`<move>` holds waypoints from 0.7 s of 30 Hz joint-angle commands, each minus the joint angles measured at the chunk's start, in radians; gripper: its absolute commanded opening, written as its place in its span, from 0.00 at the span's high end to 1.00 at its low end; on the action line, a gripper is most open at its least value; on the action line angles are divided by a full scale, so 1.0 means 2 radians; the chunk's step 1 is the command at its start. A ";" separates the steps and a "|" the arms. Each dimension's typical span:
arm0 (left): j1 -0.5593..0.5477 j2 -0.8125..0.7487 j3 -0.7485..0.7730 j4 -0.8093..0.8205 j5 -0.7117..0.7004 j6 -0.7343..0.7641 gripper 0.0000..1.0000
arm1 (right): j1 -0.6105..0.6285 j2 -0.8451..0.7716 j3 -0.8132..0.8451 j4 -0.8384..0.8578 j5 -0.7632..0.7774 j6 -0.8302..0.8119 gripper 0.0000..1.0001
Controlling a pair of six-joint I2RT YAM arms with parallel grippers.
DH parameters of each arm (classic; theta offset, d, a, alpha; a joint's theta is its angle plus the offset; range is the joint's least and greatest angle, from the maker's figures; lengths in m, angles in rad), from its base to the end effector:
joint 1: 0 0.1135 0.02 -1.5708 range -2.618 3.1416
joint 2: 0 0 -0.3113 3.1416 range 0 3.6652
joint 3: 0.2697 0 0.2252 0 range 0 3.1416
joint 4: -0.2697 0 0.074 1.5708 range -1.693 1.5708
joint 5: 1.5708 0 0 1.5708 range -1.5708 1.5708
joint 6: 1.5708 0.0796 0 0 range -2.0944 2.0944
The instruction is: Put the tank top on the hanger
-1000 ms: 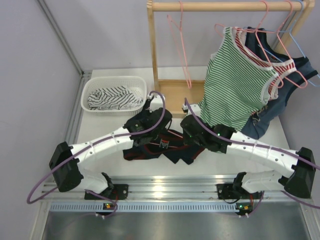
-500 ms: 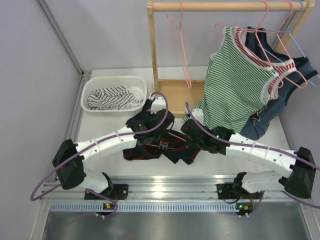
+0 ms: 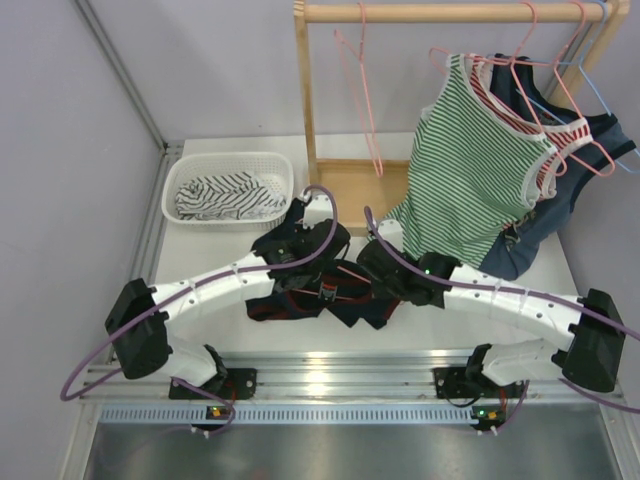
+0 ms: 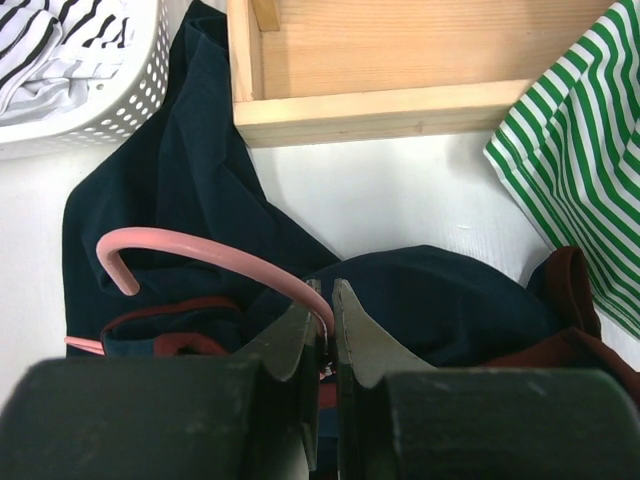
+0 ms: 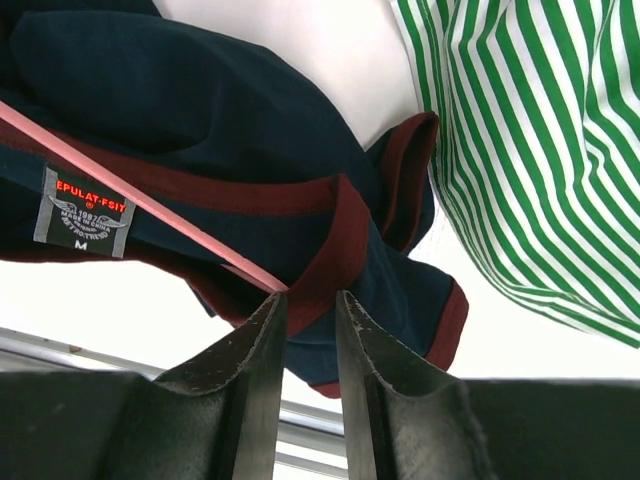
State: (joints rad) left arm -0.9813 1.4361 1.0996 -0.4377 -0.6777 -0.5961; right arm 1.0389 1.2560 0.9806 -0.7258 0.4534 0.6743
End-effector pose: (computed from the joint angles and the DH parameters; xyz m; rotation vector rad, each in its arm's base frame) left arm 0.2083 -0.2217 0.3119 0.0975 2.1464 -0.1066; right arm 0.1453 0.1782 0.2856 -0.2793 2.4208 0.1705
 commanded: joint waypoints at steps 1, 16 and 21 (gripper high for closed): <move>-0.007 0.006 0.024 0.007 0.004 -0.002 1.00 | 0.008 -0.001 0.017 0.005 0.008 -0.004 0.78; -0.019 0.022 0.052 0.008 0.008 0.001 1.00 | 0.008 -0.014 0.037 0.020 0.003 -0.017 1.00; -0.022 0.021 0.058 0.006 0.006 0.004 1.00 | 0.008 -0.044 0.021 0.064 -0.016 -0.046 0.92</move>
State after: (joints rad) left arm -1.0176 1.4826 1.1675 -0.4496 -0.6662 -0.5915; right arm 1.0389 1.2293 1.0088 -0.6800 0.4423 0.6300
